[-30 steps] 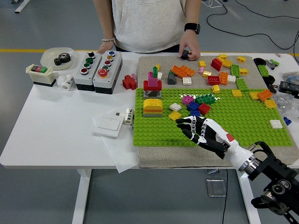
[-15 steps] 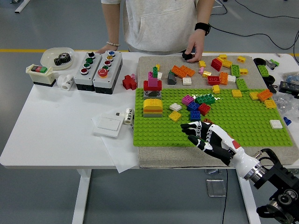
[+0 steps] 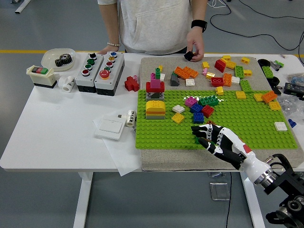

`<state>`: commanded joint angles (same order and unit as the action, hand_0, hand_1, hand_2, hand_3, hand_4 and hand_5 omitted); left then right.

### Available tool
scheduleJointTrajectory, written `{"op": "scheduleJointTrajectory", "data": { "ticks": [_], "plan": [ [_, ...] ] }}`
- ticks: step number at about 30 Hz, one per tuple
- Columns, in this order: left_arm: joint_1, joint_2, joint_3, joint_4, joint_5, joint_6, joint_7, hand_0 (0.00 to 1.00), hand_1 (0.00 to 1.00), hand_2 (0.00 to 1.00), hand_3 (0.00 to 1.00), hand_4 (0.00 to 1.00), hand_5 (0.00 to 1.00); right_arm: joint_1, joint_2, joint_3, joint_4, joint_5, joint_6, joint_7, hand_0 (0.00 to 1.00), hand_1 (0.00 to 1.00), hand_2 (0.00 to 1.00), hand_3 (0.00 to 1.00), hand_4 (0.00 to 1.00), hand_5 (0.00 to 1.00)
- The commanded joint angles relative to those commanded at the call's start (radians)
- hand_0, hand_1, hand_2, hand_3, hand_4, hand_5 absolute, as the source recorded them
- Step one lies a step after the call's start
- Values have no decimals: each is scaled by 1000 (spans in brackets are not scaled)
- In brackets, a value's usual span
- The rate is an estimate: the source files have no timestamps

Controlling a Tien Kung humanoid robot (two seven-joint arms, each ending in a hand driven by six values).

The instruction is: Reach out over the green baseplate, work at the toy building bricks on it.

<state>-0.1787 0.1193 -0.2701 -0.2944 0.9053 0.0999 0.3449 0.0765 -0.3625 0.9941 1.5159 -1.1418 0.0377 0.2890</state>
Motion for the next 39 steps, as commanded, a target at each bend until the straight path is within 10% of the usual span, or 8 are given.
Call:
{"op": "scheduleJointTrajectory", "data": {
  "ticks": [39],
  "plan": [
    [-8,-1,5,-1,-7,-1,-4,485,586,638,578,600,678,2,1,35,-21,-18,-8,7,808,753,771,639,846,628]
  ]
}}
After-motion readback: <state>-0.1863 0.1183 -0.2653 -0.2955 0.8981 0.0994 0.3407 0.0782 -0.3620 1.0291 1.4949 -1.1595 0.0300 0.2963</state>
